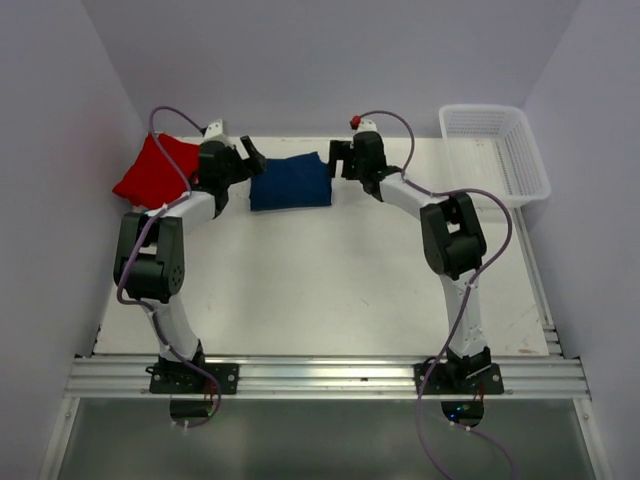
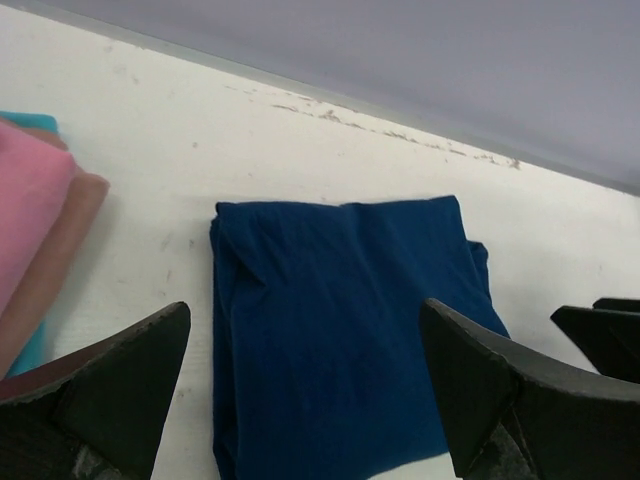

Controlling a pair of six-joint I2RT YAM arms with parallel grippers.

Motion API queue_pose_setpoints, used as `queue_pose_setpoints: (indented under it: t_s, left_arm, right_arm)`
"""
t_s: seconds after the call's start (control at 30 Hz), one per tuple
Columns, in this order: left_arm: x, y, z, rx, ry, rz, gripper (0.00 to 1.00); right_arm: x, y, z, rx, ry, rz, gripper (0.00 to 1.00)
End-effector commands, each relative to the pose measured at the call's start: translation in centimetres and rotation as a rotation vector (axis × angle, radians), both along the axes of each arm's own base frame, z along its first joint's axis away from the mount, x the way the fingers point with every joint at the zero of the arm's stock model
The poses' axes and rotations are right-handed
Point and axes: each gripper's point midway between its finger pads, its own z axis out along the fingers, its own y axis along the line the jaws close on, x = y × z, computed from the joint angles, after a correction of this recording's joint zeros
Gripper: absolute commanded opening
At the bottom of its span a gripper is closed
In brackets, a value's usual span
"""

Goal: Fold and stack the t-shirts
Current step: Fold the long partially folded tshirt into a neat square, then put the neatly folded tshirt into the corner of the board with the left arm

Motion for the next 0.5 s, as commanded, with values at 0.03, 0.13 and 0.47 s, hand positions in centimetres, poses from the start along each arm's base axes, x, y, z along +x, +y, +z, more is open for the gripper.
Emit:
queue_pose_setpoints:
  t_s: [0.03,0.13,0.47]
  left_arm:
    - [-1.5,-2.6,-0.9,-0.024,-0.007,-0.162,1.00]
    - [-1.6,-4.1,-2.3,-0.063,0.015,-0.245,1.00]
    - [-1.2,-8.7,-5.7,-0.253,0.106,-0.455,1.00]
  right_arm:
    - [-1.0,2.4,10.1,0.115,-0.219,0.097,0.99]
    - [-1.9,3.5,9.3,0.124,-0.168,0.189,0.91]
    - [-2.9,9.8,2.4,0.320,0.208,0.370,0.00]
